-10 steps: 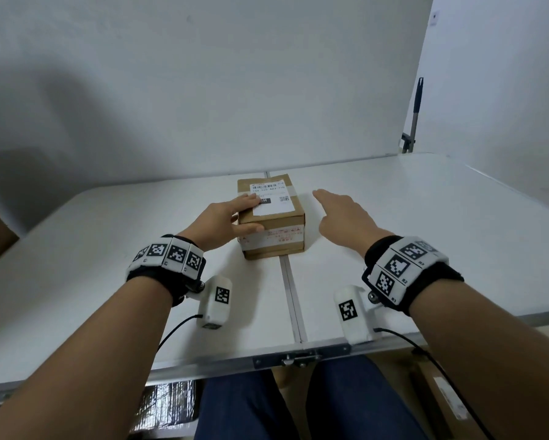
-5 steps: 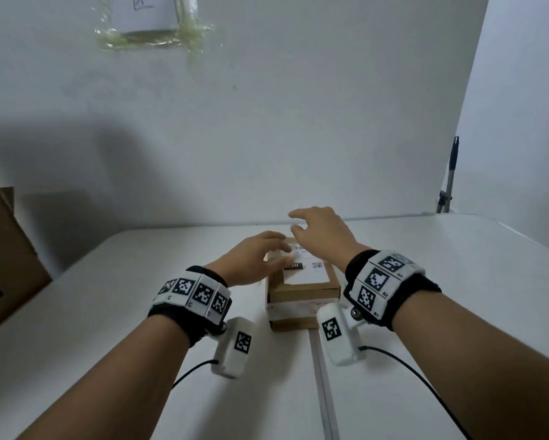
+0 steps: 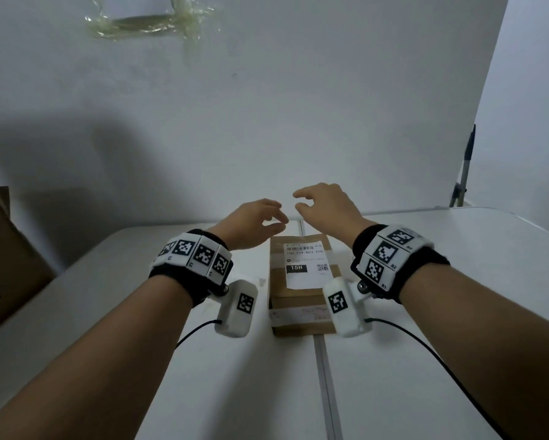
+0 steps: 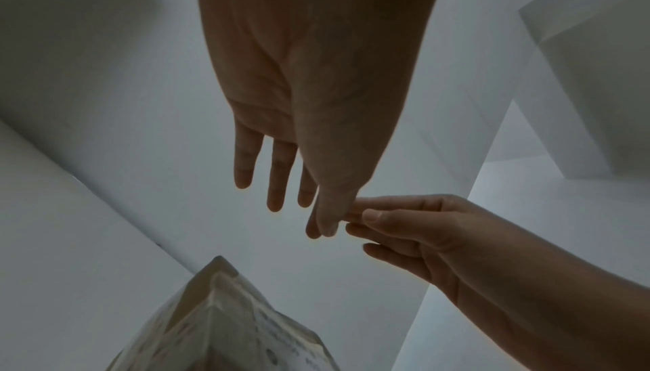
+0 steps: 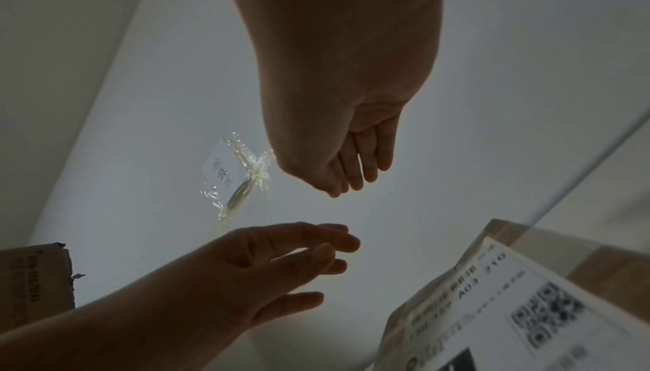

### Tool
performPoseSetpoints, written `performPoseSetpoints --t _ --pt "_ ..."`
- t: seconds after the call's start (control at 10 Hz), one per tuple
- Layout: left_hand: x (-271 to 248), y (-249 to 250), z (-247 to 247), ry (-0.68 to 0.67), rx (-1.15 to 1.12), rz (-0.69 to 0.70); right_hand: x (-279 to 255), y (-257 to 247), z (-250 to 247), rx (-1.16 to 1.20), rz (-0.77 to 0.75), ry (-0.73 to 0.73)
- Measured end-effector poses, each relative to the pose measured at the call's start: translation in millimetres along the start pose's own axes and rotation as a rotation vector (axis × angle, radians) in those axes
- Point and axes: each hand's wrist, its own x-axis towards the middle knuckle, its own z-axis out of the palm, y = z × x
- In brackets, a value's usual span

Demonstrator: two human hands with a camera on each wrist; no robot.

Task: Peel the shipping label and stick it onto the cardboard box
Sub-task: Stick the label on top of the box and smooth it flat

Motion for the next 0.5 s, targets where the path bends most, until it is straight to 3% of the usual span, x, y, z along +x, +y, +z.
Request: performPoseSetpoints --t 0.5 --pt "-8 23 37 -0.08 -0.039 0.006 -19 13 6 0.023 0.047 -0.03"
